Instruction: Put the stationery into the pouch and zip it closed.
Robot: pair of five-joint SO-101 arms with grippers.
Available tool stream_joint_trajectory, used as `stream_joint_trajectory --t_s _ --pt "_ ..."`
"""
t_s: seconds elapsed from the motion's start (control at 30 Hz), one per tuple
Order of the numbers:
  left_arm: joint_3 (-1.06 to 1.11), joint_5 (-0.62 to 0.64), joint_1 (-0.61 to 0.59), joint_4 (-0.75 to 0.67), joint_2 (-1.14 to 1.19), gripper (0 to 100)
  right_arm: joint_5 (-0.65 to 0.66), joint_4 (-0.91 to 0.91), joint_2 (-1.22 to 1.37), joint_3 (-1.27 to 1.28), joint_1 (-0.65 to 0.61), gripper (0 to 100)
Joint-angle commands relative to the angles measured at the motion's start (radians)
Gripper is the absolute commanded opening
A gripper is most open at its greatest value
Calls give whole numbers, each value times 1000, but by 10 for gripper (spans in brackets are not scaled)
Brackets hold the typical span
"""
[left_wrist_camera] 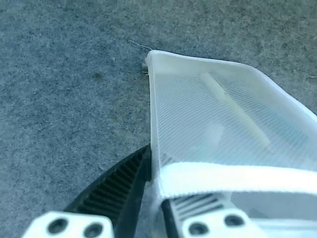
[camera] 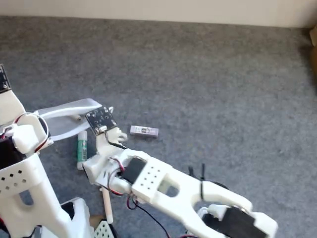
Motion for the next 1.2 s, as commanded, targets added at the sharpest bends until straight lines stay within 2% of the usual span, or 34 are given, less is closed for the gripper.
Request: stream_joint_trajectory --t_s 0.0,0.17,0.37,0.57,0.9,1.17 --pt "-12 12 -31 -34 2 7 0 5 -147 19 -1 152" --pt "-10 40 -131 -57 2 7 57 1 -211 70 -5 152" --pt "-18 48 -193 -58 2 7 55 -1 -209 77 -5 152" --pt "-21 81 -278 -60 -5 7 55 -1 -77 76 -4 152" --pt "-15 81 -295 -66 -5 7 55 4 265 -91 1 152" --pt "-13 80 -291 -64 -5 7 55 4 421 -220 58 152"
